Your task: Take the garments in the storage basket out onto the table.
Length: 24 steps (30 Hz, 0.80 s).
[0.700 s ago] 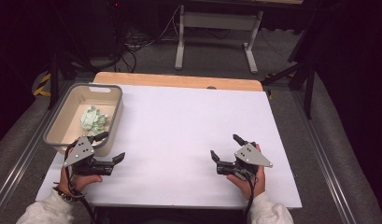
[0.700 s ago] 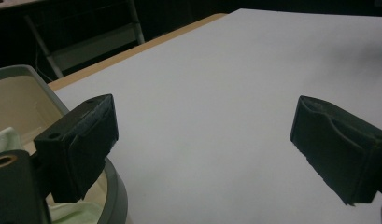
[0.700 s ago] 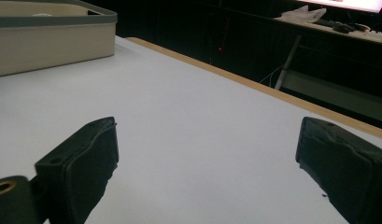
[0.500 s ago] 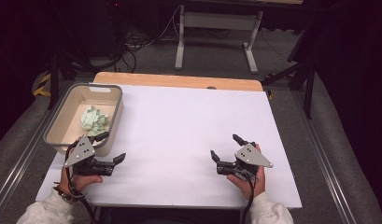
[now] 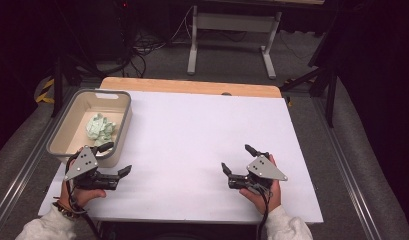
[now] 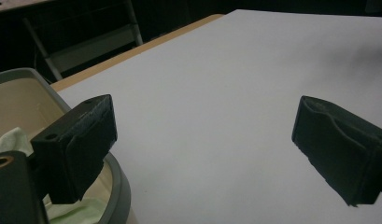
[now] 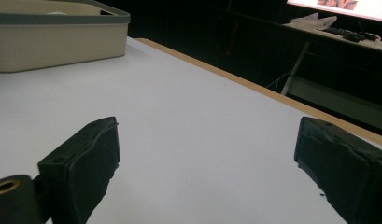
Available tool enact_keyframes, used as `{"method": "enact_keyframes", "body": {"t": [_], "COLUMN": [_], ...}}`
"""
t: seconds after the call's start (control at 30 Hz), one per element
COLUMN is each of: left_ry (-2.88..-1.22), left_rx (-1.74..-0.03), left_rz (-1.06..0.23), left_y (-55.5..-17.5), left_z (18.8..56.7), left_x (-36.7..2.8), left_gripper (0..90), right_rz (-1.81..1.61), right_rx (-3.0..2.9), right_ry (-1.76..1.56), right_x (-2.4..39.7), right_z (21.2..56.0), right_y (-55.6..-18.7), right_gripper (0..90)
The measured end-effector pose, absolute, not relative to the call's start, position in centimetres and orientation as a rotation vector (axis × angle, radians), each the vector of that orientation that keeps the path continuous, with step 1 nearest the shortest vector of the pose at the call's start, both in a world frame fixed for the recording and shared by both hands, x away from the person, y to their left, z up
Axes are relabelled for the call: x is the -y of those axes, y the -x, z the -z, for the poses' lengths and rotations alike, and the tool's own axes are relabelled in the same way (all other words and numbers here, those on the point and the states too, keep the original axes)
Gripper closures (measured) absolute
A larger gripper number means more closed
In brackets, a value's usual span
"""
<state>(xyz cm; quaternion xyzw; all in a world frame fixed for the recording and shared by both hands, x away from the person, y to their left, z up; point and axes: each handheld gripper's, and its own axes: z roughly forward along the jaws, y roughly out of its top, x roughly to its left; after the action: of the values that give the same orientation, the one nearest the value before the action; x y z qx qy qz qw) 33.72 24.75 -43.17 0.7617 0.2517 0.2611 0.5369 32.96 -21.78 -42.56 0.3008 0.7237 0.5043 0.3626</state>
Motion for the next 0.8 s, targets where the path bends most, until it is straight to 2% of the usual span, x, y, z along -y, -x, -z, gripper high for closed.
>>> {"method": "enact_keyframes", "body": {"t": [0.1, 0.8], "left_ry": [-1.826, -1.839], "left_rx": [-0.601, -0.621], "left_rz": [-0.637, -0.65], "left_y": [-33.7, -34.1], "left_z": [43.1, 41.4], "left_x": [-24.7, -26.0], "left_gripper": [9.9, 9.5], "right_rz": [-1.316, -1.327], "right_rx": [-1.844, -1.864], "right_ry": [-0.781, -0.772], "right_x": [22.1, 22.3], "right_z": [42.5, 42.7], "right_y": [-32.7, -32.5], "right_gripper": [7.6, 7.9]}}
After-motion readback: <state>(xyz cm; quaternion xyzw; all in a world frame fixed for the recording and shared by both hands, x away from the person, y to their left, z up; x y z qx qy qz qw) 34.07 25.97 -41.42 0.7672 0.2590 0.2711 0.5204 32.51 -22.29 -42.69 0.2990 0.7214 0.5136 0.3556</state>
